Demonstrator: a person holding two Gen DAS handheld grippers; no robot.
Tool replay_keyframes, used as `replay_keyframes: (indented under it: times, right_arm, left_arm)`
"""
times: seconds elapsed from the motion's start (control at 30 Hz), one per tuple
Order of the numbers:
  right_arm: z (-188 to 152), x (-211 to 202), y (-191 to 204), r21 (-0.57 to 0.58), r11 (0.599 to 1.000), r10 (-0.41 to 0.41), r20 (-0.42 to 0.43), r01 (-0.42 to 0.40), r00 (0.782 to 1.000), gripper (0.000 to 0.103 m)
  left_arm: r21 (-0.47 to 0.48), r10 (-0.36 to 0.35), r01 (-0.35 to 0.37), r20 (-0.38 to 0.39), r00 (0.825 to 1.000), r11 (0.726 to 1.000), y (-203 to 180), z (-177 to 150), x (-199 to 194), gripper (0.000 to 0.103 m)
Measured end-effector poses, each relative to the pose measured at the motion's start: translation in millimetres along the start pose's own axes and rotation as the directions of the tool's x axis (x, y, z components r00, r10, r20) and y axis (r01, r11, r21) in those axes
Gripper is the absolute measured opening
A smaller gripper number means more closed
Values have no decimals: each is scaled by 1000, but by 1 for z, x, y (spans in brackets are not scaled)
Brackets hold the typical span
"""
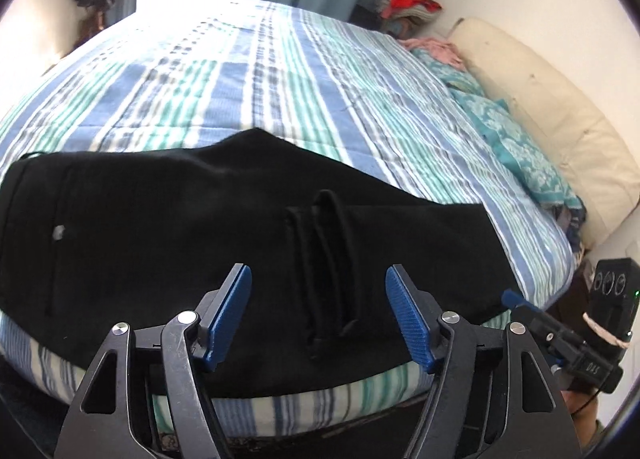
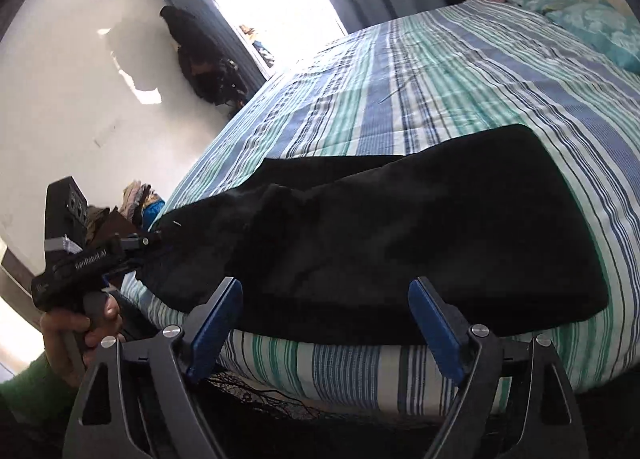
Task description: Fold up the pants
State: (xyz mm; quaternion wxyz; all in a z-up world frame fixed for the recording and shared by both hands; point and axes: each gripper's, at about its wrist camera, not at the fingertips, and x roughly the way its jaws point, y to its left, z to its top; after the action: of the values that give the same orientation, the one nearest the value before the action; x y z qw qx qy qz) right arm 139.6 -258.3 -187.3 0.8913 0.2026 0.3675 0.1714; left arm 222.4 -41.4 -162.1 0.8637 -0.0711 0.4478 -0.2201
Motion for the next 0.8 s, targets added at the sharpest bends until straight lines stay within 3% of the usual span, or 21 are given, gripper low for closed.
replay_keyframes:
  times: [0.1,0.13,0.17,0.23,0.4,0.47,0.5,0.57,0.6,0.63,0.67,0.73,0.8]
  right_arm:
    - [8,-11,-4,-1,1000,-13,78,13,997,85]
    - [9,-12,-5,-14,1000,-22,83,23,996,85]
    - [9,-11,-5,-23,999,-34,83,36,996,85]
    - [10,-14,-8,-18,998,-53,87,55,995,85]
    - [15,-39,-23,0,985,-169,197,172,966,85]
    - [19,-32,-30,-1,978,-207,188,211,960,85]
    - [20,-20,-35,4,974,-226,150,228,962,85]
    - [15,25,-58,57,967,-243,-63,247,968,84]
    - [8,38,-64,63,962,-256,-123,265,959,84]
    - [7,34,-57,15,958,-285,-70,287,956,84]
    - [10,34,-49,-16,950,-311,-79,311,947,84]
    - [13,29,-40,-41,957,-289,-77,287,954,83]
    - [15,14,-39,-7,964,-267,-41,267,963,84]
  left_arm:
    - [72,38,-35,-42,998,997,-29,7,27,63]
    - [91,72,-65,-76,994,994,-35,8,41,40]
    - [108,119,-106,-124,985,988,-38,5,55,2]
    - [98,176,-162,-151,973,982,-35,-4,64,4]
    - [69,160,-152,-130,979,986,-18,-24,45,4]
    - [75,164,-155,-128,978,985,-20,-25,48,8]
    - [70,169,-161,-128,977,985,-20,-26,49,10]
    - [62,162,-155,-131,978,986,-20,-24,52,12]
    - [65,160,-152,-134,978,986,-21,-22,51,13]
    - [63,160,-152,-133,978,986,-20,-19,49,21]
    - [52,170,-165,-118,978,985,-20,-18,42,40]
    - [17,203,-203,-36,978,979,-17,-14,20,63]
    - [-5,210,-210,47,977,978,-17,-9,-1,70]
